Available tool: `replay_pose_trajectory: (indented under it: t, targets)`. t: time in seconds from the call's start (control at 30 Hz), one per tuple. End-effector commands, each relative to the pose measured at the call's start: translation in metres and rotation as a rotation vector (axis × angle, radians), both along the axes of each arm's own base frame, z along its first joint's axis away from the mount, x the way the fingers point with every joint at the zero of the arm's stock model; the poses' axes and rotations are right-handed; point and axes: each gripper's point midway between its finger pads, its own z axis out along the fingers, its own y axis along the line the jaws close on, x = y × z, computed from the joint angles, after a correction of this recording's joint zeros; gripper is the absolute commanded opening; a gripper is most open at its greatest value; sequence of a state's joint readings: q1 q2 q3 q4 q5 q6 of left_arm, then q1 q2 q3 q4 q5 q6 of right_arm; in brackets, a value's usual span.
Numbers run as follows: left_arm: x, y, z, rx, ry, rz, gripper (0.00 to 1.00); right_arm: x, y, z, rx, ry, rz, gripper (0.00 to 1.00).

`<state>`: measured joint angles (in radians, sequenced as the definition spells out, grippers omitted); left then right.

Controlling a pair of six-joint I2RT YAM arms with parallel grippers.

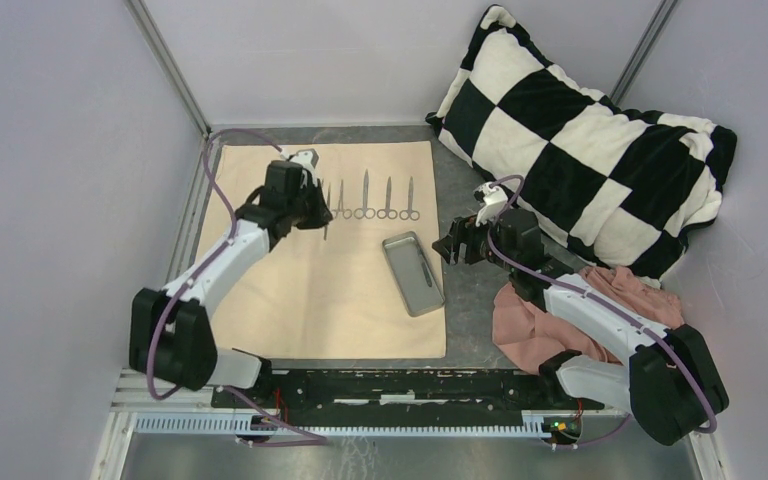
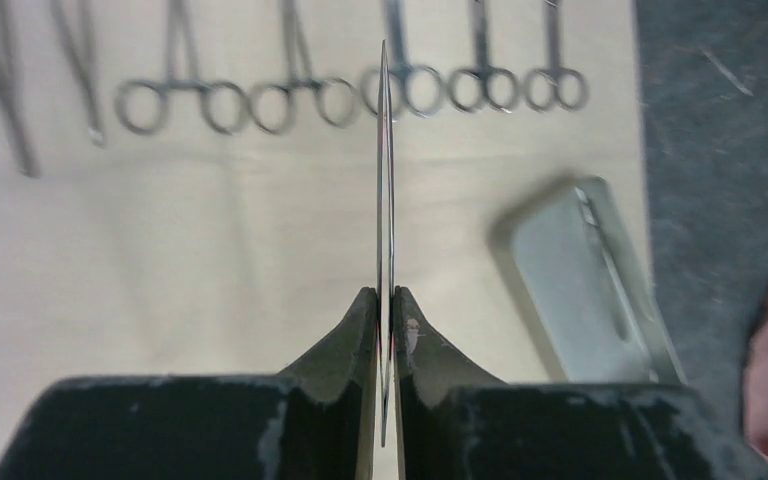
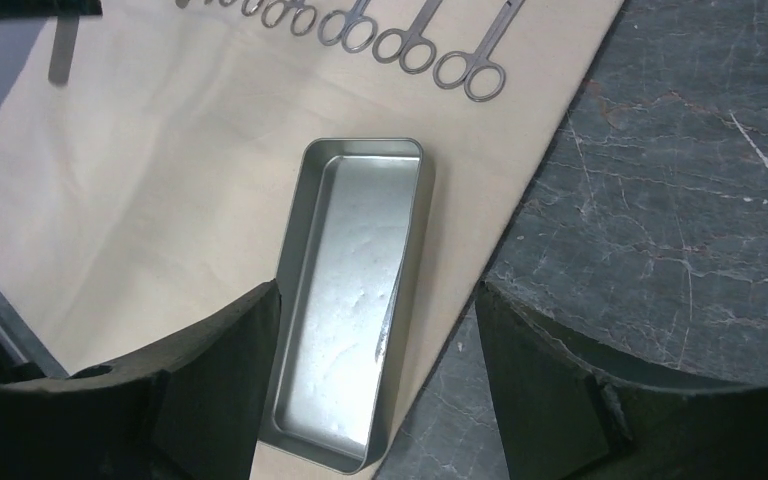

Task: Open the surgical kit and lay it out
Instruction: Place the medical item in the surgical kit.

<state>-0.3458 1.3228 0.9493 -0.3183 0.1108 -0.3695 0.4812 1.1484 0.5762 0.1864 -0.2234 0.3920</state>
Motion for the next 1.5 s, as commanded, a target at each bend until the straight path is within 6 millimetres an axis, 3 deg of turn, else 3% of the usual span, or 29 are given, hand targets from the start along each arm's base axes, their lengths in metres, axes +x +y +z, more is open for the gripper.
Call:
replay_pose_trajectory:
  t: [0.0,0.13,0.2,0.27,0.47,0.57,0.6,0.7,0.97,1.47]
  targets:
    - [0.048,0.055,-0.003,0.231,-0.009,-0.015,0.02,0.006,-0.002,0.007,-0.057,-0.069,0.035,0.77]
    - [0.106,0.102,-0.012,0.388,-0.006,0.073,0.02,0.004,0.000,0.002,-0.061,-0.066,0.053,0.76]
    - [0.134,0.113,-0.012,0.369,0.001,0.093,0.02,0.004,0.000,0.001,-0.069,-0.064,0.052,0.76]
    - [0.156,0.121,-0.031,0.399,0.013,0.066,0.02,0.003,0.000,-0.002,-0.074,-0.062,0.056,0.75]
    - [0.194,0.142,-0.054,0.363,0.009,0.071,0.02,0.001,0.002,-0.004,-0.086,-0.063,0.068,0.75]
    - [0.202,0.141,-0.057,0.316,0.003,0.067,0.02,0.001,0.003,-0.006,-0.089,-0.060,0.068,0.75]
    - [0.204,0.154,-0.059,0.306,0.011,0.087,0.02,0.001,0.003,-0.006,-0.089,-0.060,0.068,0.75]
    - [0.205,0.162,-0.066,0.280,0.037,0.111,0.04,0.001,0.003,-0.006,-0.088,-0.060,0.069,0.75]
    - [0.212,0.154,-0.075,0.211,0.048,0.118,0.11,0.001,0.005,-0.005,-0.081,-0.061,0.077,0.74]
    - [0.214,0.149,-0.085,0.178,0.066,0.118,0.14,0.000,0.007,-0.006,-0.070,-0.057,0.087,0.73]
